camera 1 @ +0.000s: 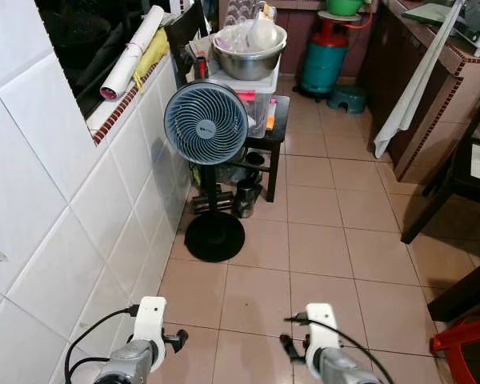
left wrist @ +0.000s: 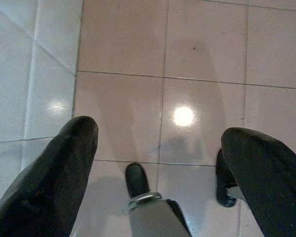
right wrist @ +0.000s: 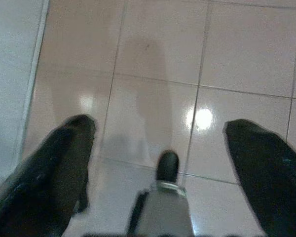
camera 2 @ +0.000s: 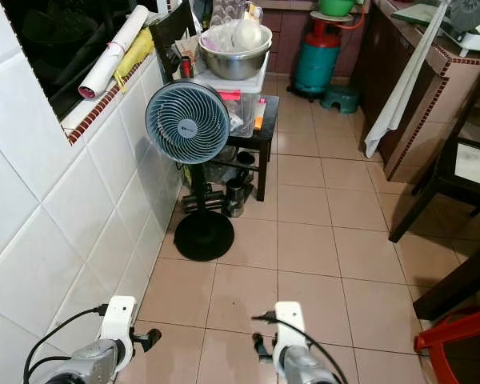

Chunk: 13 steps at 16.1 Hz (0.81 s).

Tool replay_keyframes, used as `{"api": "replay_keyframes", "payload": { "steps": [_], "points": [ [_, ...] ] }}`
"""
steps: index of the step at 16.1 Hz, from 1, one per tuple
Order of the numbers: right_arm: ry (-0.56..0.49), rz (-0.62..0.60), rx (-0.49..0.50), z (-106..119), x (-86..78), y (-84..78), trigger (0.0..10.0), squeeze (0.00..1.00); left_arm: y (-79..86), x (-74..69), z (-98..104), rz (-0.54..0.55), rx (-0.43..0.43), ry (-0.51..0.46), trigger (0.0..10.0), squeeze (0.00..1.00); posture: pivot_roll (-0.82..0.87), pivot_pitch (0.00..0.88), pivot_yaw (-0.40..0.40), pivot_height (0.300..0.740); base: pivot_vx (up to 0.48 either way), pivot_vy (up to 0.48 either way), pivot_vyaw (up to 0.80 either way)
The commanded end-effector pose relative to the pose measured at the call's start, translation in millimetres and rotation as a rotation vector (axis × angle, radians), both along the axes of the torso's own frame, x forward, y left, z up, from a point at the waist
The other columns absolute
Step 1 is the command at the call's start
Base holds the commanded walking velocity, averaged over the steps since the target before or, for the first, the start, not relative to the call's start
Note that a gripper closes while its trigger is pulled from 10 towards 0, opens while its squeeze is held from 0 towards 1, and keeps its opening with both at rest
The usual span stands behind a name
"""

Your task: Setting the table

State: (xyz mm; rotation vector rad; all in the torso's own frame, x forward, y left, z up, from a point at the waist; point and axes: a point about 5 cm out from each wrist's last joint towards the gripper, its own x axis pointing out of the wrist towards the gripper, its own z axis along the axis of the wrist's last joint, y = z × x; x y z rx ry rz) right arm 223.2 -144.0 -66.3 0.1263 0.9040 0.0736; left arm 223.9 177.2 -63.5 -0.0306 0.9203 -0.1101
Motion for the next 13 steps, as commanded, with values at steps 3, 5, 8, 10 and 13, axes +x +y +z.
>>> {"api": "replay_keyframes", "payload": {
  "steps": [3, 5, 8, 10, 13],
  "points": [
    [-0.187, -0.075, 0.000, 31, 41.5, -22.1, 10.0, 0.00, 8.8, 33.3, 26, -0.096, -0.010, -0.135, 10.0, 0.00, 0.01, 0.000, 0.006, 0.740, 0.000, 0.000, 0.00],
    [-0.296, -0.085, -0.004, 52, 62.7, -35.8, 10.0, 0.00, 19.3, 61.2, 56, -0.185, 0.021, -0.309, 10.0, 0.00, 0.01, 0.000, 0.006, 0.740, 0.000, 0.000, 0.00],
    [-0.511, 0.004, -0.024, 90, 92.7, -37.4, 10.0, 0.00, 29.5, 89.3, 95, -0.164, 0.034, -0.559, 10.0, 0.00, 0.00, 0.000, 0.005, 0.740, 0.000, 0.000, 0.00],
    [-0.624, 0.121, -0.095, 112, 103.8, -38.1, 10.0, 0.00, 22.8, 91.6, 108, -0.178, -0.019, -0.689, 10.0, 0.00, 0.00, 0.000, -0.005, 0.740, 0.000, 0.000, 0.00],
    [-0.671, 0.110, -0.001, 116, 89.9, -41.0, 10.0, 0.00, 14.5, 74.8, 108, -0.220, -0.032, -0.799, 10.0, 0.00, -0.01, 0.000, 0.001, 0.740, 0.000, 0.000, 0.00]
  ]
}}
